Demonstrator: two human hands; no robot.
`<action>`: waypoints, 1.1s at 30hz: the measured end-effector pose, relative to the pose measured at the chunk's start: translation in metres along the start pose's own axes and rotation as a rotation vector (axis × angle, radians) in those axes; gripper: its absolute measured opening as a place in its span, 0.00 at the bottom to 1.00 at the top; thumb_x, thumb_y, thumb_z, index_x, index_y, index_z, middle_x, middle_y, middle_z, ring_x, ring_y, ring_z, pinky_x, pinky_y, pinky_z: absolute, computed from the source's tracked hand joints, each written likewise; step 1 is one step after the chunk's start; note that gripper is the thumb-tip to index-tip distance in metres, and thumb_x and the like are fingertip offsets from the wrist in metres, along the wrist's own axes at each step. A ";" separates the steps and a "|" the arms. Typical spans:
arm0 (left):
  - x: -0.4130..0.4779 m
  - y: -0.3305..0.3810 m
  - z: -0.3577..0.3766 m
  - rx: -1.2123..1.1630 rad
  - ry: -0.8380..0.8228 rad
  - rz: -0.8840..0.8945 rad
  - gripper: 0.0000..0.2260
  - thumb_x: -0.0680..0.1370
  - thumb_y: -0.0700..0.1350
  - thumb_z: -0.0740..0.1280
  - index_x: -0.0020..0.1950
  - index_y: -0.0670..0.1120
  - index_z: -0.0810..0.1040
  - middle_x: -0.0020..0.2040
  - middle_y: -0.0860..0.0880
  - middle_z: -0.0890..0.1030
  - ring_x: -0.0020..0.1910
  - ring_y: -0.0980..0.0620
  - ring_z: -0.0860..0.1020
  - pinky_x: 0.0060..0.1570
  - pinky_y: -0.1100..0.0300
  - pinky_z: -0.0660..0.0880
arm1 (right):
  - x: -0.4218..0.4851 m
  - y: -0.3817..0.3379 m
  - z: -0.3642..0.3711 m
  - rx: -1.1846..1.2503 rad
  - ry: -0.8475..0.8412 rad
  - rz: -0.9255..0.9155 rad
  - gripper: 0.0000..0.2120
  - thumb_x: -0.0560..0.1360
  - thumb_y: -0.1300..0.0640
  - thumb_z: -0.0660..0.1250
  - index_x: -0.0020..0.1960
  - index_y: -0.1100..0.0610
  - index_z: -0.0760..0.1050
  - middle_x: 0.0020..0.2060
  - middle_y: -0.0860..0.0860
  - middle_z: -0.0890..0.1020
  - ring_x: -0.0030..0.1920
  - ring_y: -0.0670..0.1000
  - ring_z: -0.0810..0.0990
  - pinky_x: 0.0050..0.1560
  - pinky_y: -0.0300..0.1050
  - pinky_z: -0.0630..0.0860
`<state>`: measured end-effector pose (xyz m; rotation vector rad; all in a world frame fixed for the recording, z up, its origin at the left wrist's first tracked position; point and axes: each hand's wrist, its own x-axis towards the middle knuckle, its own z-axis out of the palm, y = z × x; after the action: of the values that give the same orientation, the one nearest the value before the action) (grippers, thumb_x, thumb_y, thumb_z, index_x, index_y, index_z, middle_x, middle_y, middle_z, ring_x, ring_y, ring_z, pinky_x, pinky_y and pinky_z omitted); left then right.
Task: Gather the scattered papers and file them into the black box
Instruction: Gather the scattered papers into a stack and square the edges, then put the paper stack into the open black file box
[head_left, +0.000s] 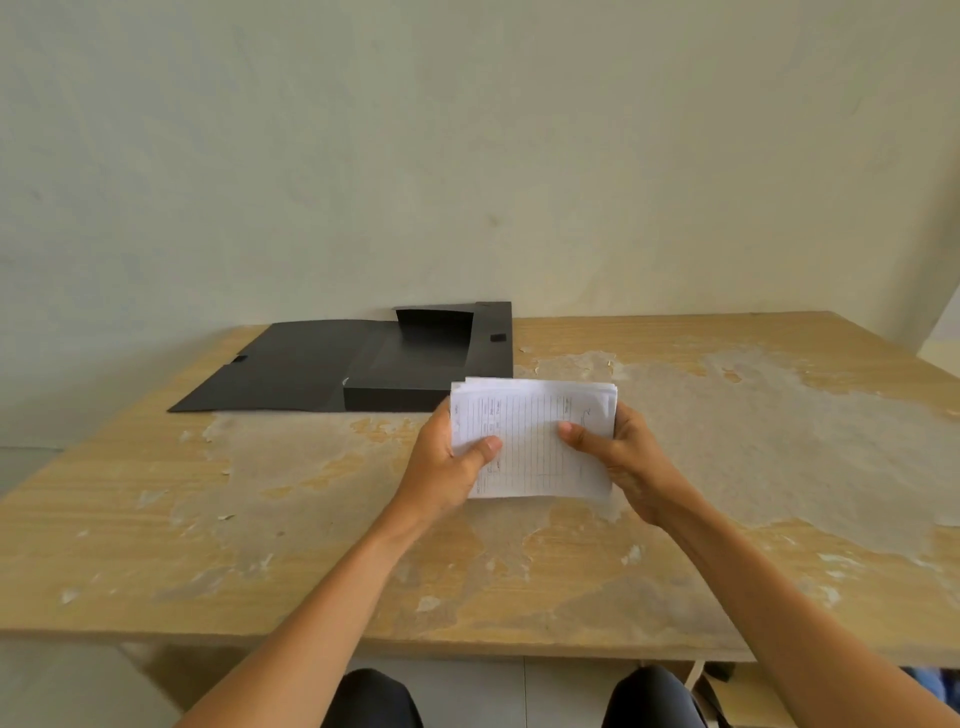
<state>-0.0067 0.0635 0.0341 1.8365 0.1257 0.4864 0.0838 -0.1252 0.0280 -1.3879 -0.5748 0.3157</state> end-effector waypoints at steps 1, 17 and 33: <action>0.004 0.007 -0.004 -0.040 0.035 -0.010 0.13 0.75 0.42 0.70 0.59 0.48 0.74 0.52 0.51 0.80 0.52 0.52 0.80 0.42 0.61 0.80 | 0.001 -0.004 0.004 0.042 0.016 -0.018 0.23 0.69 0.54 0.74 0.61 0.60 0.74 0.49 0.54 0.83 0.49 0.57 0.83 0.43 0.49 0.81; 0.006 0.038 -0.044 -0.376 0.203 -0.092 0.08 0.75 0.39 0.70 0.52 0.47 0.80 0.50 0.45 0.84 0.51 0.44 0.82 0.49 0.48 0.79 | 0.012 -0.012 0.055 -0.091 0.065 0.028 0.38 0.63 0.47 0.75 0.68 0.51 0.63 0.60 0.54 0.76 0.58 0.51 0.77 0.48 0.40 0.75; 0.078 0.044 -0.068 -0.176 0.220 -0.002 0.12 0.78 0.38 0.63 0.56 0.53 0.78 0.50 0.50 0.82 0.45 0.51 0.80 0.43 0.55 0.78 | 0.083 -0.020 0.099 -0.096 -0.061 -0.090 0.15 0.77 0.56 0.65 0.63 0.57 0.72 0.57 0.57 0.82 0.55 0.58 0.82 0.55 0.57 0.79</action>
<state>0.0307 0.1354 0.1119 1.6074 0.2267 0.6761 0.0950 -0.0019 0.0719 -1.4441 -0.7082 0.2613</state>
